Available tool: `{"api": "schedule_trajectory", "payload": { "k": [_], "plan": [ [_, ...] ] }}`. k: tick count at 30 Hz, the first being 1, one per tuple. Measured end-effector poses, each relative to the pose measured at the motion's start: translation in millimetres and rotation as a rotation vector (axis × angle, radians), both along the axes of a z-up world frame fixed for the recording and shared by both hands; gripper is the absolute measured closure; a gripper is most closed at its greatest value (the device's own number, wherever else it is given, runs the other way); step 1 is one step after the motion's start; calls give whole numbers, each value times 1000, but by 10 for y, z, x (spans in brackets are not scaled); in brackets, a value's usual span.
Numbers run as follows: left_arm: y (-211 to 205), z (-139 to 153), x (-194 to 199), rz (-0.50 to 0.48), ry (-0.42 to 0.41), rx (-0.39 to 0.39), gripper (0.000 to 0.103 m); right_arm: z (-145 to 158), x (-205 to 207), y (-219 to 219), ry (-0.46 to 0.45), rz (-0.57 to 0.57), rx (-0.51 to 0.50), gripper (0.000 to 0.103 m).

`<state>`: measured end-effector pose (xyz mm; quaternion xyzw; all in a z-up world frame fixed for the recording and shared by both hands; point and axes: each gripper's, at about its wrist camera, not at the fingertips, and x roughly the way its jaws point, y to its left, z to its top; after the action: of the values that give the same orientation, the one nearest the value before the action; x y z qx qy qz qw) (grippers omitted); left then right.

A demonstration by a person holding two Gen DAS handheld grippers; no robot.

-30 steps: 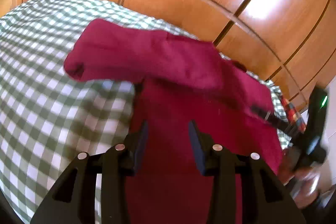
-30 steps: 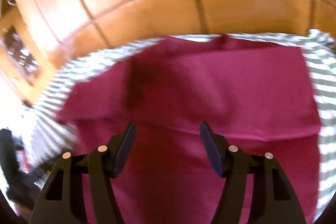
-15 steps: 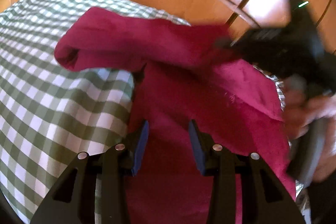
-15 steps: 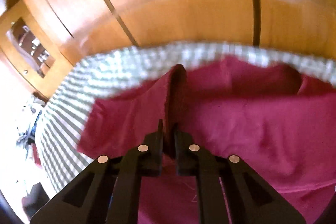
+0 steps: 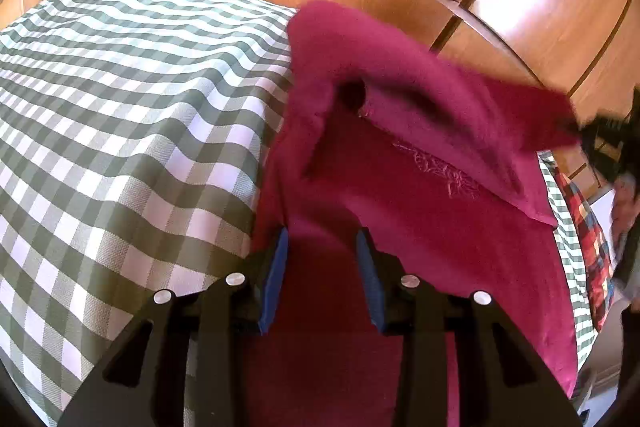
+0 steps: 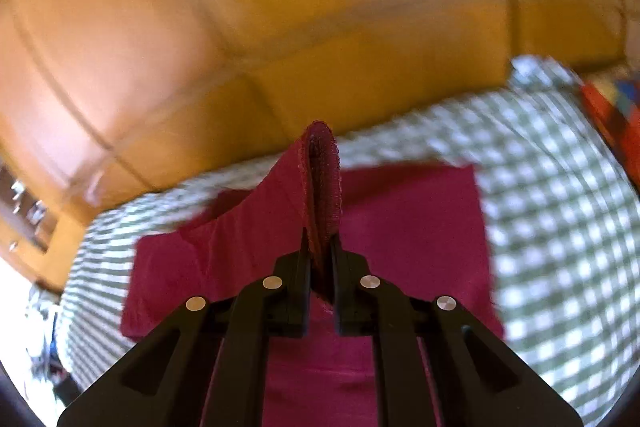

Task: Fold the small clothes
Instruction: 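Grasp the folded side with the right gripper and fold it toward the left gripper, then open both grippers and lift them off the folded sweatshirt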

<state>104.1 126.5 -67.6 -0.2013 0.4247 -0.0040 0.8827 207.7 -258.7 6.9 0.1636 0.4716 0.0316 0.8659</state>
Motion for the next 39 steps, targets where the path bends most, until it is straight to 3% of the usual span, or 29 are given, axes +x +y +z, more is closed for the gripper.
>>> {"api": "schedule_trajectory", "payload": {
  "k": [5,11,17,19,23,26,31,37,39],
  "plan": [
    [-2,14,-16,-8,10,22,68,-380,-53,-197,84,-44,9,96],
    [40,230,-40,-16,3,8,67,-287,-161,-260,52,-35,73,96],
    [68,608,34,-33,-94,-3,58,-436,-214,-367,93,-57,43,96],
    [24,674,138,-47,-106,14,57,-416,-247,-373,66,-58,23,95],
    [-102,758,323,-87,-129,69,57,-222,-288,-366,9,-78,-49,57],
    [-141,796,515,-107,-140,76,57,-38,-293,-256,-40,-48,-48,57],
    [-147,749,797,-118,-123,74,57,-34,-159,227,-51,97,-131,57],
    [-139,279,1129,-109,41,110,58,-559,11,245,42,66,-221,57],
    [-144,205,1104,-114,40,129,57,-615,-57,209,-9,84,-214,57]
  ]
}}
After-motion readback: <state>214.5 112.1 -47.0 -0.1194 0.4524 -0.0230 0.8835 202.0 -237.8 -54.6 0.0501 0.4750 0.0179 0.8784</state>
